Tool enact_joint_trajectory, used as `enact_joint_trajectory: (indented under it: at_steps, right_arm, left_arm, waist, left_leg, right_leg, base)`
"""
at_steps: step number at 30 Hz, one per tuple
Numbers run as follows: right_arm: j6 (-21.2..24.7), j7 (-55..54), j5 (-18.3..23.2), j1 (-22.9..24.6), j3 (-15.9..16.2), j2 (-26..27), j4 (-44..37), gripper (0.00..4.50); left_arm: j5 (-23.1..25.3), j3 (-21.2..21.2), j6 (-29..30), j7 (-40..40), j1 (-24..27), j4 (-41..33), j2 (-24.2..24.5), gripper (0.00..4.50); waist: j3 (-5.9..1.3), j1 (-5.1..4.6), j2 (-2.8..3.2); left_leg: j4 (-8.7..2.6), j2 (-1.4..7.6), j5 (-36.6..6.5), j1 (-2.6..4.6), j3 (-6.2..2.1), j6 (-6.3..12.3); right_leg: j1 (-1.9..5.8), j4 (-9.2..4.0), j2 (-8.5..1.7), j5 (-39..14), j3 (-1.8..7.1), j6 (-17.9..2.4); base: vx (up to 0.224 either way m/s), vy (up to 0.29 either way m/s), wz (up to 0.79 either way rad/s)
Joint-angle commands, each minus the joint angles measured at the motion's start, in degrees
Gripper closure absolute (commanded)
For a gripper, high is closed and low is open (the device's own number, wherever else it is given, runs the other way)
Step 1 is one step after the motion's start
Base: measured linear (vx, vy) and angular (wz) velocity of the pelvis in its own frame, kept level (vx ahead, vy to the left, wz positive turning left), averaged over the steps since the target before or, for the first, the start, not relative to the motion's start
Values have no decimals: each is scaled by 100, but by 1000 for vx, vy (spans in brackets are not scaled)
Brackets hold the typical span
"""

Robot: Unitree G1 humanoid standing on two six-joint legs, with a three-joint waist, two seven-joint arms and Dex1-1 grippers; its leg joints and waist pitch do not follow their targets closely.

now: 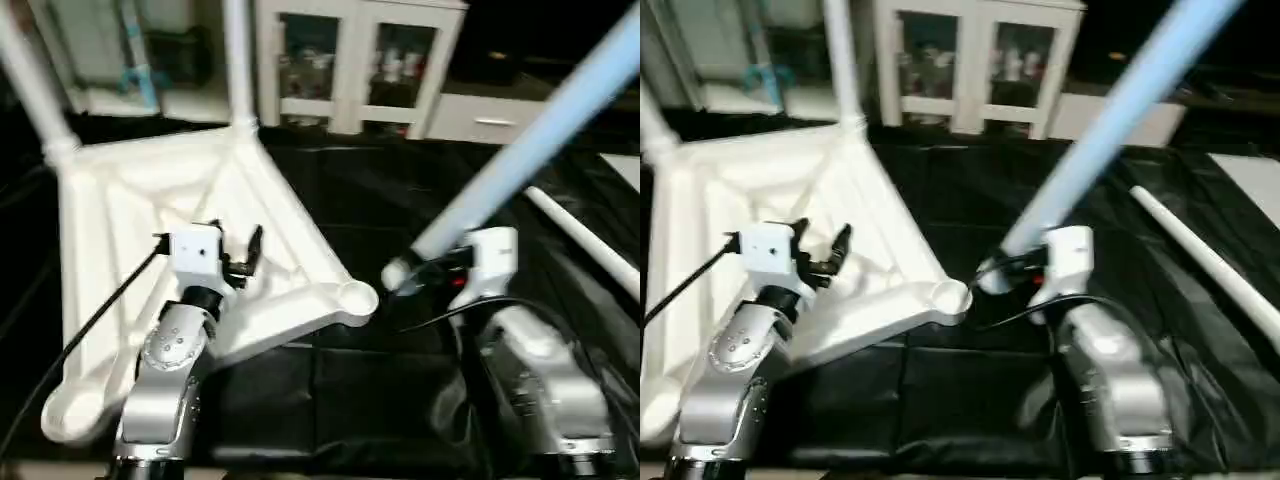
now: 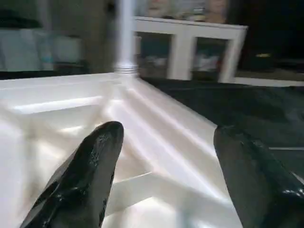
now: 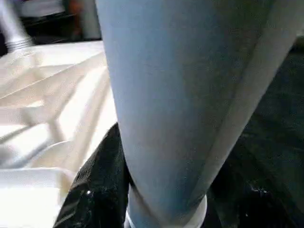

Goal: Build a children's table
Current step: Move to table

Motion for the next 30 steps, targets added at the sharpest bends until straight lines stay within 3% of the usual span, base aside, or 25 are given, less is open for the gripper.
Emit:
enact_joint_trajectory:
  at_steps: [1, 2, 3, 4, 5, 6, 7, 8, 9, 10, 11, 12, 13, 14, 15, 16, 17, 18, 20, 21, 23, 25, 26, 28, 30]
  right_arm:
    - [-43, -91, 21, -71, -141, -96, 41, 265]
    - [-48, -108, 36, -81, -167, -90, 60, 265]
    - [-51, -118, 40, -85, -182, -87, 68, 265]
    - [12, -266, 254, -125, -461, 24, 125, 265]
    - [12, -266, 254, -125, -461, 24, 125, 265]
    - [36, -301, 297, -132, -522, 62, 127, 265]
    - [44, -352, 245, -128, -538, 43, 109, 265]
    - [53, -381, 188, -121, -533, 20, 91, 265]
    - [73, -390, 152, -97, -532, 1, 63, 265]
    - [164, -358, 158, -15, -511, -22, -24, 265]
    - [169, -356, 159, -11, -510, -23, -29, 265]
    - [200, -322, 155, 58, -458, -30, -102, 265]
    - [201, -290, 142, 132, -397, -36, -180, 265]
    - [194, -286, 131, 190, -346, -30, -241, 265]
    - [212, -318, 151, 269, -304, 13, -332, 265]
    - [216, -339, 154, 291, -290, 33, -354, 265]
    - [212, -353, 142, 311, -265, 44, -371, 265]
    - [217, -361, 138, 320, -251, 46, -384, 265]
    - [222, -366, 136, 325, -244, 48, -394, 265]
    - [240, -362, 121, 335, -240, 32, -420, 265]
    - [255, -360, 99, 332, -228, 8, -447, 265]
    - [249, -337, 71, 317, -233, -65, -476, 265]
    - [249, -337, 71, 317, -233, -65, -476, 265]
    - [197, -246, 2, 257, -192, -193, -446, 265]
    - [186, -193, -4, 220, -184, -255, -434, 265]
  left_arm:
    - [64, -59, 58, 43, -100, 2, -91, 102]
    - [71, -60, 63, 45, -107, 0, -96, 102]
    - [86, -68, 72, 47, -111, 0, -89, 102]
    - [275, -163, 3, 75, -151, 7, -21, 102]
    - [275, -163, 3, 75, -151, 7, -21, 102]
    - [314, -185, -31, 95, -159, 11, -12, 102]
    - [408, -229, 96, 144, -194, 6, 17, 102]
    - [451, -264, 178, 174, -221, 4, 38, 102]
    - [346, -271, 195, 75, -247, -5, 38, 102]
    - [319, -325, 246, -52, -293, -17, 105, 102]
    - [318, -327, 247, -59, -295, -17, 109, 102]
    - [178, -294, 218, -172, -326, -6, 89, 102]
    - [98, -289, 186, -280, -355, 15, 94, 102]
    - [58, -283, 145, -367, -377, 38, 99, 102]
    - [-16, -258, 148, -461, -397, 68, 91, 102]
    - [-25, -250, 148, -473, -405, 80, 95, 102]
    - [-35, -241, 151, -460, -418, 92, 95, 102]
    - [-46, -235, 154, -456, -428, 100, 92, 102]
    - [-55, -233, 157, -455, -435, 105, 91, 102]
    - [-115, -232, 136, -470, -426, 90, 69, 102]
    - [-109, -255, 164, -518, -401, 88, 99, 102]
    - [-80, -334, 185, -734, -331, 100, 177, 102]
    - [-80, -334, 185, -734, -331, 100, 177, 102]
    - [-83, -370, 79, -781, -255, 100, 212, 102]
    - [-44, -406, 46, -762, -214, 98, 244, 102]
  waist:
    - [-288, 6, 143]
    - [-296, 25, 78]
    - [-280, 120, -84]
    - [-313, 250, -174]
    - [-240, 335, -260]
    - [-224, 430, -268]
    - [-227, 482, -210]
    - [-218, 538, -301]
    - [-392, 702, -122]
    - [-541, 582, 54]
    - [-633, 529, 26]
    - [-622, 418, -78]
    - [-644, 381, -151]
    - [-412, 481, -363]
    - [-368, 571, -259]
    - [-348, 576, -280]
    - [-329, 599, -240]
    - [-253, 549, -220]
    - [-193, 435, -208]
    - [-136, 363, -109]
    - [-196, 273, -62]
    - [-320, 235, -106]
    - [-320, 235, -106]
    - [-534, 192, -180]
    - [-661, 184, -196]
  left_leg:
    - [-1171, 431, -3209, 238, -790, 342]
    - [-1142, 277, -3094, 191, -770, 345]
    - [-813, -44, -2787, 46, -555, 268]
    - [383, -218, -2264, 151, 42, 14]
    - [1173, -209, -1796, 168, 591, 253]
    - [1242, 64, -1430, -182, 903, 617]
    - [938, 84, -1539, 100, 1045, 774]
    - [766, 50, -1667, 121, 1082, 893]
    - [163, 194, -1235, 365, 1057, 1105]
    - [-267, 1442, 363, 884, 381, 1662]
    - [-317, 2109, 1464, 1141, 100, 2220]
    - [2, 1910, 3810, 1362, 165, 2836]
    - [243, 1538, 4466, 1376, 275, 2767]
    - [358, 308, 3076, 504, 966, 2010]
    - [141, 179, 1221, 333, 1021, 1570]
    - [-67, 298, -492, 417, 1013, 937]
    - [-214, 339, -952, 441, 993, 695]
    - [-351, 326, -1666, 581, 1071, 399]
    - [-418, 245, -1941, 713, 1127, 381]
    - [-509, 292, -2288, 885, 1120, 383]
    - [-711, 380, -2163, 868, 1079, 423]
    - [-677, 450, -636, 786, 1062, 623]
    - [-677, 450, -636, 786, 1062, 623]
    - [-342, 386, 1951, 568, 985, 666]
    - [-131, 247, 3617, 672, 1003, 659]
  right_leg:
    - [-12, 98, -56, -949, 284, -828]
    - [35, -42, -98, -1046, 360, -1026]
    - [94, -517, -286, -1640, 436, -1682]
    - [-15, -1276, -815, -2864, 380, -2471]
    - [-107, -1440, -999, -3365, 261, -2623]
    - [271, -1177, -1004, -3259, 351, -2125]
    - [107, -1170, -780, -2631, 607, -1609]
    - [251, -1116, -730, -2364, 665, -1262]
    - [407, -1058, -494, -1442, 668, -452]
    - [-64, -409, -225, -70, 217, 620]
    - [-372, -50, -468, -128, 219, 843]
    - [-1000, 312, -804, 198, 645, 716]
    - [-1123, 225, -938, 767, 889, 639]
    - [-560, -265, -668, 1840, 999, 901]
    - [-317, -451, -623, 826, 968, 650]
    - [-78, -541, -626, -1206, 985, 552]
    - [55, -578, -624, -2165, 939, 525]
    - [75, -788, -544, -3810, 857, 551]
    - [157, -994, -426, -4615, 780, 417]
    - [104, -1058, -371, -4743, 682, 268]
    - [276, -1000, -325, -3531, 604, -45]
    - [256, -727, -381, -962, 647, -461]
    - [256, -727, -381, -962, 647, -461]
    - [218, -288, -300, 2266, 718, -610]
    - [109, -125, -75, 3888, 663, -704]
  base:
    - [0, -203, 72]
    - [5, -252, 78]
    - [-3, -300, 79]
    - [-3, -300, 79]
    - [-63, -289, 65]
    - [-19, -242, 41]
    - [-19, -242, 41]
    - [44, -230, 40]
    - [-16, -228, 51]
    - [-16, -228, 51]
    - [-8, -221, 29]
    - [24, -154, 6]
    - [24, -154, 6]
    - [-59, 20, 8]
    - [-111, -6, 14]
    - [-111, -6, 14]
    - [-59, -140, 2]
    - [-30, -113, -8]
    - [-23, -97, -6]
    - [0, 0, 0]
    - [0, 0, 0]
    - [0, 0, 0]
    - [55, 23, 7]
    - [60, 29, 4]
    - [55, 29, 7]
